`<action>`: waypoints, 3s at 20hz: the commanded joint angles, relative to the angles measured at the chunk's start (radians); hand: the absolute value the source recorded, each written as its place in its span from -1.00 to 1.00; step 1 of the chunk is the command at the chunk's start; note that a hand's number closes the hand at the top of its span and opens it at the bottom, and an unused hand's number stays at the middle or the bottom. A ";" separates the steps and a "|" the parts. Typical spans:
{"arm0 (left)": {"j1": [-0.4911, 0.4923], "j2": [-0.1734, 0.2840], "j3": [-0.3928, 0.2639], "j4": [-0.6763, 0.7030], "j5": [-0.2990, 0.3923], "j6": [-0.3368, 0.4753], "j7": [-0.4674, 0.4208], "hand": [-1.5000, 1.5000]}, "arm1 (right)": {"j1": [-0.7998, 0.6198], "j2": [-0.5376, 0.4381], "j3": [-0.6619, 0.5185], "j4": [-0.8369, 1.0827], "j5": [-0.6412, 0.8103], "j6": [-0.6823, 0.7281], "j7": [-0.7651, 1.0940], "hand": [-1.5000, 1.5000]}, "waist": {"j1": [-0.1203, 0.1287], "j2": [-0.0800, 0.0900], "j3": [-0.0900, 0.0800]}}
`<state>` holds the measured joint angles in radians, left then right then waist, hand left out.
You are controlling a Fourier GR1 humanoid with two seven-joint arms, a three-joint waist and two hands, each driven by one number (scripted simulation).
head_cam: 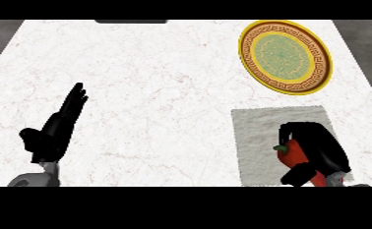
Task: Pick the bell pepper from the placemat and place it in the plate
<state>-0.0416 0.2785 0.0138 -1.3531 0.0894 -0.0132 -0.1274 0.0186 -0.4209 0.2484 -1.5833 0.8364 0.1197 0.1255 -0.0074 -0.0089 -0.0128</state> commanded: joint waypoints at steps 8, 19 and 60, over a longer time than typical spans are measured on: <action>0.008 -0.008 0.008 -0.011 -0.009 0.024 0.014 0.00 | 0.165 0.021 -0.482 -0.056 -0.037 -0.277 0.411 1.00 | -0.032 0.003 0.011; 0.000 -0.012 0.017 0.036 -0.023 -0.017 -0.024 0.00 | 0.295 0.008 -0.553 -0.602 0.028 -0.168 0.546 1.00 | 0.000 0.008 0.012; -0.125 -0.059 0.064 0.092 -0.062 -0.047 0.022 0.00 | -0.928 0.108 -0.587 0.914 0.131 -0.676 0.405 -1.00 | 0.036 0.025 0.013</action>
<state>-0.0972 0.2051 0.0468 -1.3351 0.0128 -0.0466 -0.1111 -0.8436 -0.2905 -0.2827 -0.8409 0.9832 -0.4706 0.5625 0.0314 0.0111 0.0008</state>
